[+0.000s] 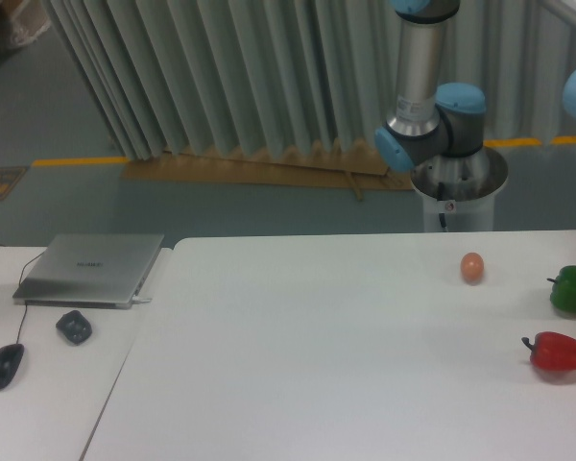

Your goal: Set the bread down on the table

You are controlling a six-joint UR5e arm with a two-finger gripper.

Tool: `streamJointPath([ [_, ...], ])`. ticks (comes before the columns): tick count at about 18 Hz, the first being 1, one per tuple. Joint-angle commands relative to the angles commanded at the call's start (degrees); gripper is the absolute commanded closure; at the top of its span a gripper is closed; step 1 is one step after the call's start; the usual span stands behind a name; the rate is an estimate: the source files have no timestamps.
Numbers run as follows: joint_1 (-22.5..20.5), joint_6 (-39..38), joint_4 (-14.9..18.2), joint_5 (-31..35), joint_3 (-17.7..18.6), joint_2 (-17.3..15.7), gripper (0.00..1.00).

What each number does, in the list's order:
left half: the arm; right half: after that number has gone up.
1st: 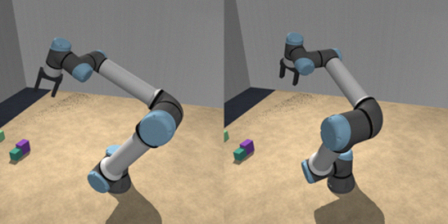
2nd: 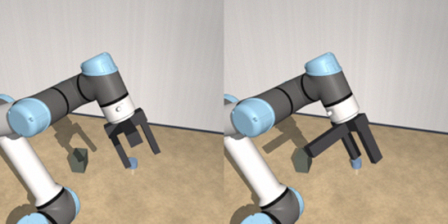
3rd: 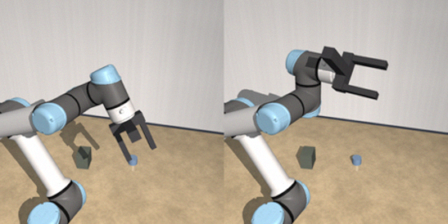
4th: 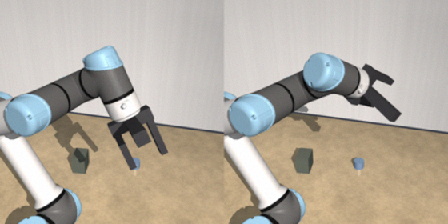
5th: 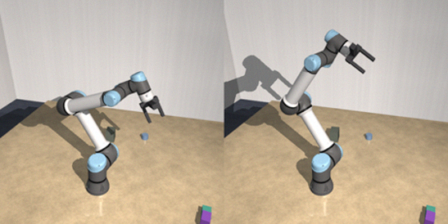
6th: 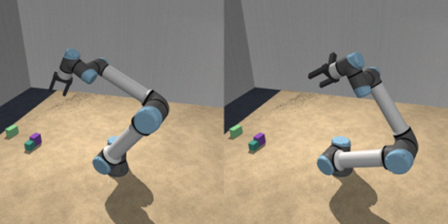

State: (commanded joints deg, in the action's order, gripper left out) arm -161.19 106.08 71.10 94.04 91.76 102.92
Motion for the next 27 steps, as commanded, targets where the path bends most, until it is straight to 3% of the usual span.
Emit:
streamJointPath([
  [14,-7.7,13.0,0.4,-3.2,0.4,-0.5,0.0],
  [27,-9.7,14.2,-1.1,-3.9,1.2,-0.3,0.0],
])
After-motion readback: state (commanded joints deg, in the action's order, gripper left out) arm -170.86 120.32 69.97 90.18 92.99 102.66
